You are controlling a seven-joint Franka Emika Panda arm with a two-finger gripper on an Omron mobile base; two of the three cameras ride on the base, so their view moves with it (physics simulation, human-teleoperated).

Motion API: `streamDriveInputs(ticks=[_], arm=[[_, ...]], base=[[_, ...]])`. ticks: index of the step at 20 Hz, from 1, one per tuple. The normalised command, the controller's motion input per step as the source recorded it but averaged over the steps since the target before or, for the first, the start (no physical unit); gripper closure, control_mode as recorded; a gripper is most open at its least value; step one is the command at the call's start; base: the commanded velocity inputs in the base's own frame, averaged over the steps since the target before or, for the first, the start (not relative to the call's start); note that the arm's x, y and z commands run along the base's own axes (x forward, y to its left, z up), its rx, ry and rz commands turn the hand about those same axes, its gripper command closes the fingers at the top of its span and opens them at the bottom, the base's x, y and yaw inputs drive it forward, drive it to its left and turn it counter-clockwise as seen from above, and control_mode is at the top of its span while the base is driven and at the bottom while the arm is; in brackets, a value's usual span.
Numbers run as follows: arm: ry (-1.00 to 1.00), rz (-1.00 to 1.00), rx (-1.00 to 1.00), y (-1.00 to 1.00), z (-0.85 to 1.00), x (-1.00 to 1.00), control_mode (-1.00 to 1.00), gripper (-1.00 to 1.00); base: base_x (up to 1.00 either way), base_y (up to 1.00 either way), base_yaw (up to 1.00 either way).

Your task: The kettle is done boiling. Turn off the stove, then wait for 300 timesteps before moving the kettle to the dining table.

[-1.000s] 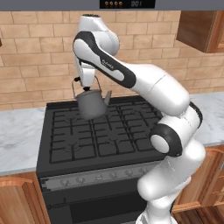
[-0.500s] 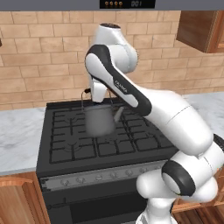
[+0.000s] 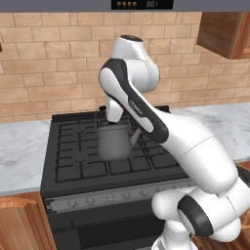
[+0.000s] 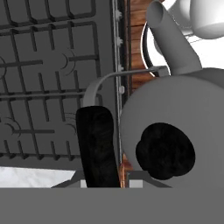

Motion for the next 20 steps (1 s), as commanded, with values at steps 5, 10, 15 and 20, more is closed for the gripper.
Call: streamDriveInputs(ticks=[5, 10, 15, 20], arm=[[0.00, 0.00, 0.00, -0.01, 0.00, -0.02, -1.00, 1.00], [-0.02, 0.00, 0.00, 0.00, 0.00, -0.08, 1.00, 1.00], [0.00, 0.00, 0.00, 0.00, 0.00, 0.00, 1.00, 1.00], [0.00, 0.00, 0.00, 0.00, 0.00, 0.00, 1.00, 1.00]], base=[[0.00, 0.00, 0.00], [-0.26, -0.06, -0.04], [-0.77, -0.26, -0.25], [-0.51, -0.16, -0.39]])
